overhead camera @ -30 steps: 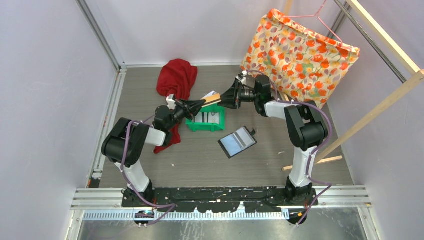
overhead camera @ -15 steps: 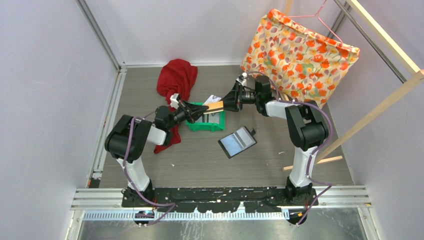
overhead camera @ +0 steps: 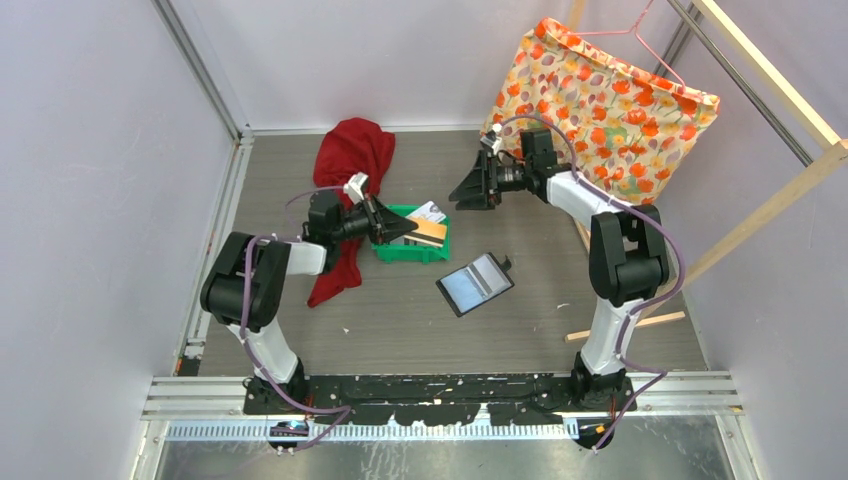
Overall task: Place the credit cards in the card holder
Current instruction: Pick up the credit card from the storage box.
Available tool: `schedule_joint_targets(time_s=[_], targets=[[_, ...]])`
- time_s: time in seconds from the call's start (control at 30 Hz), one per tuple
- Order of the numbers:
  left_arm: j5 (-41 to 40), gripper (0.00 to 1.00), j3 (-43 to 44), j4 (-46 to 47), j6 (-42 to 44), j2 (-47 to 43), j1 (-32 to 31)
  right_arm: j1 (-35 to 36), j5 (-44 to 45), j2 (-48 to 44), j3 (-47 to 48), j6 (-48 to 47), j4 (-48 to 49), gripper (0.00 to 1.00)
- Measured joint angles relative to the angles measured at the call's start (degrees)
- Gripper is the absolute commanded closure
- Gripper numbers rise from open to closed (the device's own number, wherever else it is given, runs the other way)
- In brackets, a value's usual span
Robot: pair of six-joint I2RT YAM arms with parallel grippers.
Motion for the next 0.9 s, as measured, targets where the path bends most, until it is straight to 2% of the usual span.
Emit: schedule_joint_targets(time_s=[0.13, 0.43, 0.57, 0.63, 0.7, 0.9], targets=[[2.4, 1.0, 1.9, -2.0, 3.5, -0.1, 0.0, 2.1, 0.1, 1.9, 4.7, -4.6, -6.8, 0.38], [5.9, 1.0, 1.9, 0.2, 3.2, -0.1, 0.0, 5.7, 1.5, 8.1, 10.5, -10.8, -17.6, 0.44], [6.8, 1.0, 1.9, 1.1, 2.8, -0.1, 0.0, 6.1, 1.5, 9.3, 12.0, -11.7, -19.2, 0.81], [6.8, 1.0, 1.9, 1.3, 2.4, -0.1, 0.0, 6.4, 0.5, 9.6, 12.5, -10.7, -18.6, 0.93], [6.9, 1.0, 1.9, 1.3, 2.2, 0.1, 0.2, 6.3, -1.0, 9.6, 12.5, -8.6, -16.9, 0.98], [6.9, 1.0, 2.1, 1.9, 2.1, 2.0, 1.0, 5.8, -0.7, 9.6, 12.5, -6.9, -14.6, 0.99]])
